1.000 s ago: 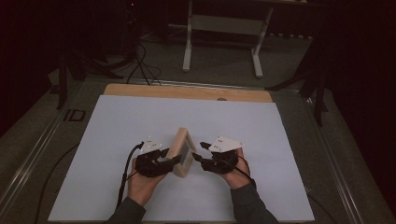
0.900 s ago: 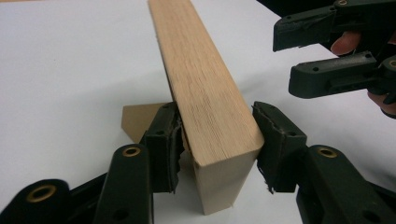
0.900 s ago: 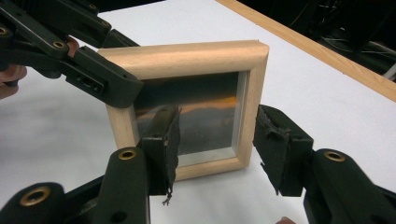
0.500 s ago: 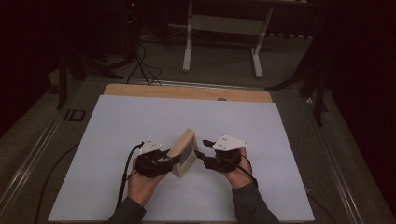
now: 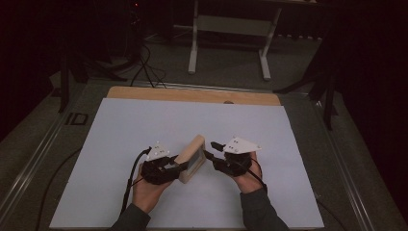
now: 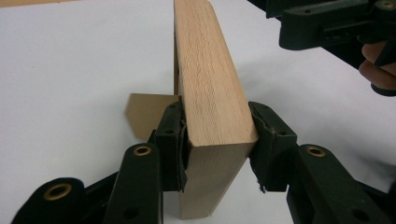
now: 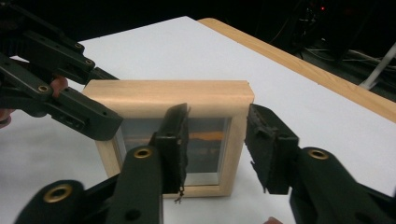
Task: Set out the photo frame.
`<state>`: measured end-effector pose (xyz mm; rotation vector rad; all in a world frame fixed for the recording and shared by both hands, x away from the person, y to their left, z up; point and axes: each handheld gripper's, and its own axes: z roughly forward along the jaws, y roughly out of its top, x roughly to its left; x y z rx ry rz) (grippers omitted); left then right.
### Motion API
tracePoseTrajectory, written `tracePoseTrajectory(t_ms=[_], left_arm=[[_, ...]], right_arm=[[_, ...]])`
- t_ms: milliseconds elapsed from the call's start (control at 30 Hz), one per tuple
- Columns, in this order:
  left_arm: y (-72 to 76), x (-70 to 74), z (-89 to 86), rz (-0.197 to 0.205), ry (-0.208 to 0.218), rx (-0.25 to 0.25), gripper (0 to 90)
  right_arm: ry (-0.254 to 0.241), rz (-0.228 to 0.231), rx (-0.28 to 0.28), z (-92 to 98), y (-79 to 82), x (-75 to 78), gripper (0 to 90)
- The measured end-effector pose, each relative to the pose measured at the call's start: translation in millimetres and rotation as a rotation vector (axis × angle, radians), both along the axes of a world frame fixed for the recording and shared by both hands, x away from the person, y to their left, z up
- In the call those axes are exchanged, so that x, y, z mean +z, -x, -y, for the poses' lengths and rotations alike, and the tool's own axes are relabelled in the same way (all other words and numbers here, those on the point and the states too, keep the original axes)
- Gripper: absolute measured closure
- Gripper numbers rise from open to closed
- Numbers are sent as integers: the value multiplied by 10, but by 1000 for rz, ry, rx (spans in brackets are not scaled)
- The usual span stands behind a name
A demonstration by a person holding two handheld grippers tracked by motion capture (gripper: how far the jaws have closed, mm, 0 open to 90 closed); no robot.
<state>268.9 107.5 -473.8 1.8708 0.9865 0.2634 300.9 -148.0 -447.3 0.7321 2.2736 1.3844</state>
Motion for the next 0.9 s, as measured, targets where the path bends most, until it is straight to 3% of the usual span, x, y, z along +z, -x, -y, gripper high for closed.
tracePoseTrajectory(t_ms=[233,433,667,900], left_arm=[[13,5,23,11,-14,-17,600],[37,8,59,32,-34,-32,600],[58,12,83,46,-52,-51,600],[92,16,139,64,-63,-99,600]], right_arm=[[-3,2,9,5,2,11,702],[-23,31,-18,44,19,42,854],[-54,48,-62,123,7,77,893],[-54,45,-80,138,-6,66,897]])
